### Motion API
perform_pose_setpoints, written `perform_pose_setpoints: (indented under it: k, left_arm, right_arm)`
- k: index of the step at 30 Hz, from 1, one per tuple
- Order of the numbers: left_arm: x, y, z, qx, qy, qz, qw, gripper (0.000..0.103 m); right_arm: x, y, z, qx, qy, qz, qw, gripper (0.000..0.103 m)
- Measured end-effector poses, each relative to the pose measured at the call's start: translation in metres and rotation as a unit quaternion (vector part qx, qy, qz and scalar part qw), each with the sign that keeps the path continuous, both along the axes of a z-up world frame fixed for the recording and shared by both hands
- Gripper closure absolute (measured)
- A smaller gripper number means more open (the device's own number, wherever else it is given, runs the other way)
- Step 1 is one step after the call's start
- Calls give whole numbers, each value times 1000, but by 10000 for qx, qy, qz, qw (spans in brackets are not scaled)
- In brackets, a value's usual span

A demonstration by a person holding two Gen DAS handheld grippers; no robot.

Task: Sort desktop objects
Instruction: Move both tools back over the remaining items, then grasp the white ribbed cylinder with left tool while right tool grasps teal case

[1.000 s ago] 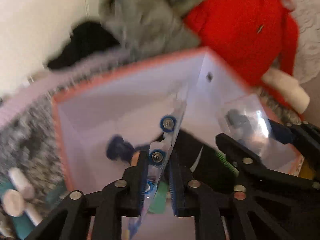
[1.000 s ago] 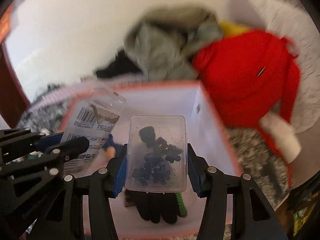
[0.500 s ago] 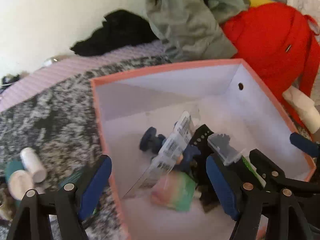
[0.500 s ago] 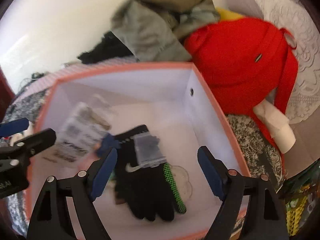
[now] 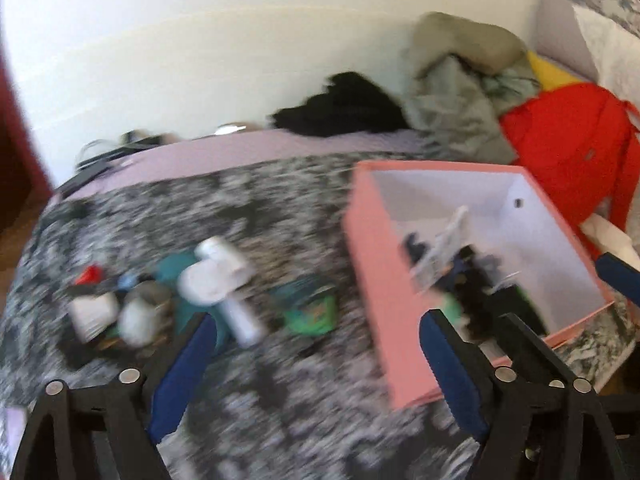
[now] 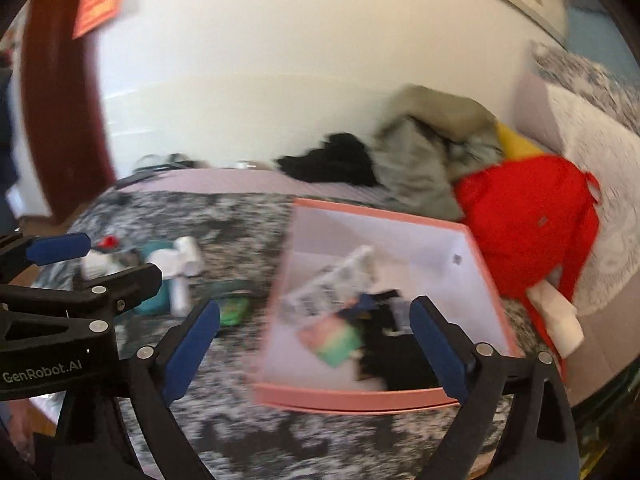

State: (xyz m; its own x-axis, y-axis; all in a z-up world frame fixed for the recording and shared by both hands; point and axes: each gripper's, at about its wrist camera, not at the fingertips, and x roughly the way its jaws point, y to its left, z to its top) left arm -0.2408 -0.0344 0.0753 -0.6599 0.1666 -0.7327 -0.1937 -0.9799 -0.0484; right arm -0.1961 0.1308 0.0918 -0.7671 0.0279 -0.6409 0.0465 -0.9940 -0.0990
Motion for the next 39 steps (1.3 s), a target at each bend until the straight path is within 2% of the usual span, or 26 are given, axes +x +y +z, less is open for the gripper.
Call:
perform_pose_setpoints:
  k: [7, 13, 16, 25, 27, 28, 31, 32, 33, 34, 35, 36, 37, 38, 39]
  left_arm:
    - [19, -113, -36, -135, -309, 930, 9951, 14]
    - [-3, -164, -79, 40, -657, 1275, 9896, 14]
    - [-26, -166, -96, 78, -724, 1185, 9903, 14]
    - [-128, -135, -159, 22, -1084, 391, 9933, 14]
    - [-145, -133, -171, 39, -1197, 285, 9924, 21]
    - [-152, -131, -178, 10, -1249, 262, 9918, 34]
    - [-163, -131, -183, 134, -1172, 227, 9928, 33]
    - [-164, -131, -182, 111, -1132, 222, 9933, 37]
    - [-164, -131, -179, 93, -1069, 251, 9939, 47]
    - [-162, -132, -177, 8, -1012, 335, 9943, 58]
    - [-161, -134, -175, 39, -1016, 368, 9941, 59]
    - [-157, -136, -172, 72, -1022, 420, 9938, 59]
    - [-152, -139, -170, 102, -1027, 476, 9935, 59]
    - [-149, -140, -168, 102, -1030, 505, 9934, 59]
    - [-144, -141, -166, 115, -1035, 518, 9932, 65]
  right_arm:
    - [4, -95, -35, -77, -230, 757, 9968, 2]
    - [-21, -150, -85, 83, -695, 1164, 9907, 2]
    - [-43, -165, -112, 72, -860, 1283, 9880, 2]
    - [-123, -180, -188, -375, -1326, 1374, 9809, 2]
    - [-139, -184, -203, -455, -1416, 1386, 9791, 2]
    - [-147, -187, -209, -474, -1443, 1393, 9785, 2]
    - [-170, -194, -224, -386, -1429, 1319, 9801, 2]
    - [-176, -196, -226, -367, -1383, 1305, 9811, 3]
    - [-180, -196, -227, -383, -1323, 1321, 9816, 6]
    - [-182, -197, -227, -393, -1267, 1372, 9816, 19]
    - [-180, -199, -223, -350, -1200, 1460, 9814, 38]
    - [-174, -202, -218, -267, -1120, 1554, 9811, 45]
    - [-169, -205, -212, -184, -1039, 1647, 9807, 65]
    - [-163, -207, -206, -117, -972, 1727, 9801, 95]
    - [-155, -208, -201, -111, -969, 1785, 9791, 102]
